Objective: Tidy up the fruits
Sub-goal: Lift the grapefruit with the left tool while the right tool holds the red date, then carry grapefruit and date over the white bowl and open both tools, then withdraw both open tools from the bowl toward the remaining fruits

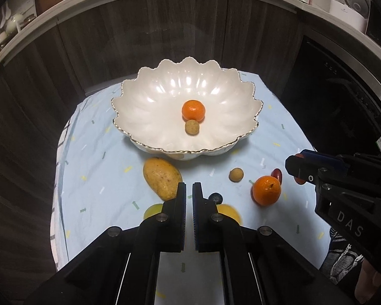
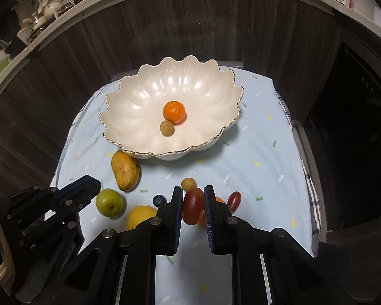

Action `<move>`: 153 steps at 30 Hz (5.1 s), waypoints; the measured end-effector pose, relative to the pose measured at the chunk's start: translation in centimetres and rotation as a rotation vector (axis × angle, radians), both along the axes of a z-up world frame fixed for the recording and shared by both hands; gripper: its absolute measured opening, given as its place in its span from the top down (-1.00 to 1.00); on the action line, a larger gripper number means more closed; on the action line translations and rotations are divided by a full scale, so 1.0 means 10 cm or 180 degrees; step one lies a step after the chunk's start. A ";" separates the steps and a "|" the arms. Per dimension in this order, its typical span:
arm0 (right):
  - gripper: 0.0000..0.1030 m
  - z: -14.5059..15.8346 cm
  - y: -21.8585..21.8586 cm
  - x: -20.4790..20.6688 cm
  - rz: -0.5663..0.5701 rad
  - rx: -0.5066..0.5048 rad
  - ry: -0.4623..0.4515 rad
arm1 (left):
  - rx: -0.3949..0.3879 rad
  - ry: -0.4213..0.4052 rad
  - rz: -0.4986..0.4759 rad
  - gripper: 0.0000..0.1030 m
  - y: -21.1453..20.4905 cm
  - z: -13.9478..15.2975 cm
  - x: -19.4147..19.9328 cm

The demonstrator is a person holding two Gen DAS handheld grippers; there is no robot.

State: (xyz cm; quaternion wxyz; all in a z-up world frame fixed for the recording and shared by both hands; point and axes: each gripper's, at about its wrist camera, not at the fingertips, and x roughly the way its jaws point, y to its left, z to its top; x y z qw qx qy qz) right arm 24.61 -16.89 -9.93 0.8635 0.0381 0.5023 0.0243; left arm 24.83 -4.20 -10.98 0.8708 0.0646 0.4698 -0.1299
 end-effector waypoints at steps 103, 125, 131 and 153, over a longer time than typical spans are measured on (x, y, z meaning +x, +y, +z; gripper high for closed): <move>0.65 -0.39 -0.09 1.33 -0.0004 0.0014 0.0059 | 0.0034 -0.0051 0.0169 -0.03 0.07 -0.29 1.32; -0.50 -0.13 -0.21 1.11 -0.0284 -0.0227 -0.0143 | 0.0197 -0.0243 0.0366 -0.95 0.10 -0.06 1.11; -0.51 0.00 -0.21 0.92 -0.0308 -0.0237 -0.0215 | 0.0202 -0.0304 0.0377 -0.95 0.13 0.08 0.95; -0.51 0.13 -0.20 0.36 -0.0360 -0.0266 -0.0295 | 0.0284 -0.0369 0.0433 -0.95 0.18 0.23 0.40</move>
